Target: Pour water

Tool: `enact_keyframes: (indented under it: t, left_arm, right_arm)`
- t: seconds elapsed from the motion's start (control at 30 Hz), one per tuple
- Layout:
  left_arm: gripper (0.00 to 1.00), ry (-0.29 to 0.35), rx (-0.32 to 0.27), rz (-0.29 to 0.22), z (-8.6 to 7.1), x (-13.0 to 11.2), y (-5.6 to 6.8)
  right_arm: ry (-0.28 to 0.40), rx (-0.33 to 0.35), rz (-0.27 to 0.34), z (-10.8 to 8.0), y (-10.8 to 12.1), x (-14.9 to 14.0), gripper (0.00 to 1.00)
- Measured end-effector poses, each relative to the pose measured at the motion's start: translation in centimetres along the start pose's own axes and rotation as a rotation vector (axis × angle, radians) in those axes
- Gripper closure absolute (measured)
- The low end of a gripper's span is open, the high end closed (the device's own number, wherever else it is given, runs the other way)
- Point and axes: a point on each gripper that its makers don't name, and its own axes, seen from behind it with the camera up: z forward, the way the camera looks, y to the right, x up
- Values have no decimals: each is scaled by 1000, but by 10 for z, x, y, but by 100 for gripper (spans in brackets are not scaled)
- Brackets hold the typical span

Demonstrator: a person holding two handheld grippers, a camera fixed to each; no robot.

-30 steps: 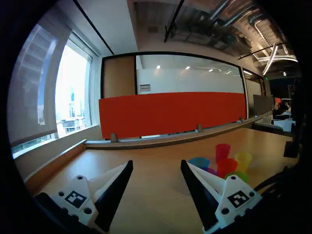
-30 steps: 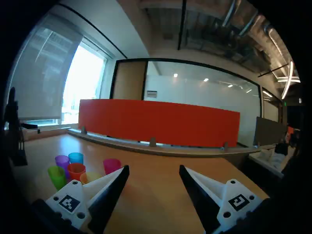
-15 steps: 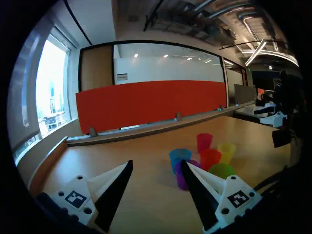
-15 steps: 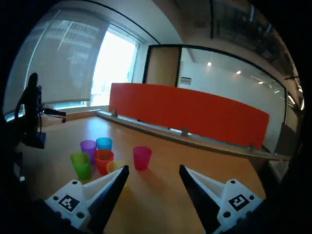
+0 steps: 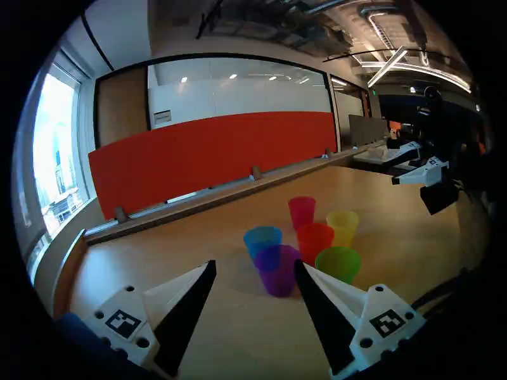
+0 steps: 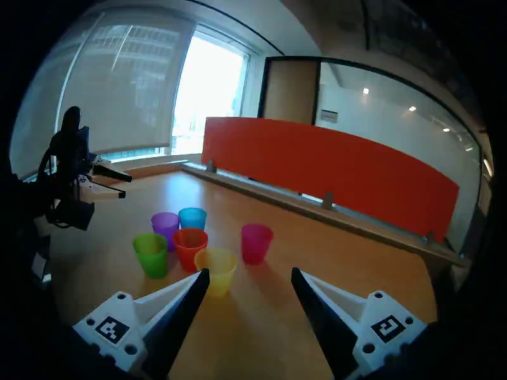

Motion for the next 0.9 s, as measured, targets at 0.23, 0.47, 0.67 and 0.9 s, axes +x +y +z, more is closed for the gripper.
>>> enact_keyframes:
  t: [0.23, 0.47, 0.67, 0.9]
  left_arm:
    - [10, -41, -42, 7, 10, -9, 9]
    - [10, -83, -83, 31, 20, -20, 16]
    - [10, -133, -100, 34, 29, -35, 18]
    - [10, -168, -130, 16, 38, -47, 21]
  right_arm:
    - [-36, 33, -51, 9, -7, -6, 0]
    - [-62, 63, -82, 18, -15, -15, 0]
    - [-89, 79, -91, 28, -18, -23, 0]
    - [-112, 99, -95, 38, -23, -31, 0]
